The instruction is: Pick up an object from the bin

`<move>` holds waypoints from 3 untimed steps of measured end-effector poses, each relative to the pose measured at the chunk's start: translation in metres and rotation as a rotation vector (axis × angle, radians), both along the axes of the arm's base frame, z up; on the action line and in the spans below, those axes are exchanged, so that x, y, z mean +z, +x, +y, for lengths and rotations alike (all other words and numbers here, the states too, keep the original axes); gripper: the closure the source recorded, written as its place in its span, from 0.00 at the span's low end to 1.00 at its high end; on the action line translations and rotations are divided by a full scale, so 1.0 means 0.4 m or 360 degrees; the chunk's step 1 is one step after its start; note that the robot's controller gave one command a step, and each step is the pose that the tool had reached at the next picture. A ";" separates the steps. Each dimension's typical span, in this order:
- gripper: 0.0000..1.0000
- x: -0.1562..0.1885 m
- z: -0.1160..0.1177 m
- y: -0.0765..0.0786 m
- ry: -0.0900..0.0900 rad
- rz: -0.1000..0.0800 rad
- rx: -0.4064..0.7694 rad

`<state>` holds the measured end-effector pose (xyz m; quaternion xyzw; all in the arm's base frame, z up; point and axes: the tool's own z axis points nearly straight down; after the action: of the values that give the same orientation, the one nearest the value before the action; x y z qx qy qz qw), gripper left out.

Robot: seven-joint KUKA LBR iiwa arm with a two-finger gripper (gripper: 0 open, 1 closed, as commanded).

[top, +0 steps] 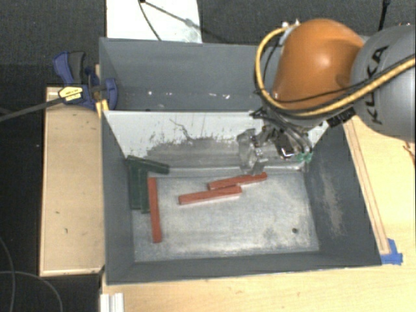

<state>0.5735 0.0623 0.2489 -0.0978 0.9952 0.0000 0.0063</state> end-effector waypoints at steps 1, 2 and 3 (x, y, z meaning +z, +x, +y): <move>0.00 -0.013 0.000 -0.004 0.0000 0.0014 -0.0002; 0.00 -0.458 0.095 -0.005 -0.0001 0.0027 0.0087; 0.00 -0.446 0.086 -0.017 -0.0006 0.0019 0.0724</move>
Offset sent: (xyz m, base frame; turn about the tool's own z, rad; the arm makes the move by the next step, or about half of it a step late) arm 0.0000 0.0000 0.0000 0.0000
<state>0.5665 0.0968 0.0706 -0.3198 0.9475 0.0003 0.0001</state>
